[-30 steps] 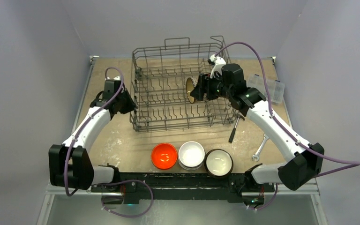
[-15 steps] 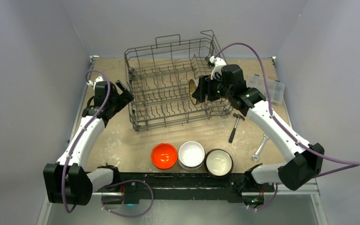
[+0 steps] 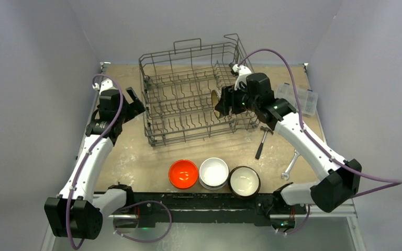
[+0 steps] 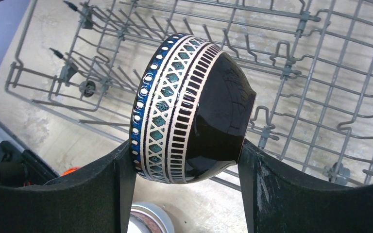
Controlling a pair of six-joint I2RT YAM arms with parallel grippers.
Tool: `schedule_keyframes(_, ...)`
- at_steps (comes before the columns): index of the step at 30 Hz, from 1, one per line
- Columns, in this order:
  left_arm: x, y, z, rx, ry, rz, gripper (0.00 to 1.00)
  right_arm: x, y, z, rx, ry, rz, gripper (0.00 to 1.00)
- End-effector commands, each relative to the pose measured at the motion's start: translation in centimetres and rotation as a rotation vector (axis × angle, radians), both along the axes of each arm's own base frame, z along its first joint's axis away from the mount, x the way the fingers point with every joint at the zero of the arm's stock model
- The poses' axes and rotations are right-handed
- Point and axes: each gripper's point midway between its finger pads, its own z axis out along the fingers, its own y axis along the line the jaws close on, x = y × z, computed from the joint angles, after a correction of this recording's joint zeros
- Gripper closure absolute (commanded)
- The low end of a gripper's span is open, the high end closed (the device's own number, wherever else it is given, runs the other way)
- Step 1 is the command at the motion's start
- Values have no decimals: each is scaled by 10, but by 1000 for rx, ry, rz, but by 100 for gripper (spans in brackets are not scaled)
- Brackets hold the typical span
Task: Load the bowls into the dish rack
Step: Place the bowl in the dish rack.
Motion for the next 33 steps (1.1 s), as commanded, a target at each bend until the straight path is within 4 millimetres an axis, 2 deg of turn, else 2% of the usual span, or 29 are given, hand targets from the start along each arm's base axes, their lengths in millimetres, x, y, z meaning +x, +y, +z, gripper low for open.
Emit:
schedule_keyframes(1,-6,18,-3,126,26,15,1,28,-3,40,1,-121,-76,100)
schedule_keyframes(6,-10,16,-18,123,88,-8,1,40,-8,32,-63,-88,-125,100)
schedule_keyframes(11,-10,17,-24,170,144,-49,1,48,-12,32,-113,-78,-179,100)
schedule_keyframes(15,-21,26,-47,229,253,-49,1,53,-12,24,-156,-58,-207,100)
schedule_keyframes(18,-23,23,-58,221,298,-68,1,56,-11,13,-184,-33,-216,100)
schedule_keyframes(29,-26,23,-62,224,312,-78,1,68,0,2,-226,-10,-208,100)
schedule_keyframes(33,-26,25,-56,231,291,-66,1,74,4,-7,-242,7,-203,100)
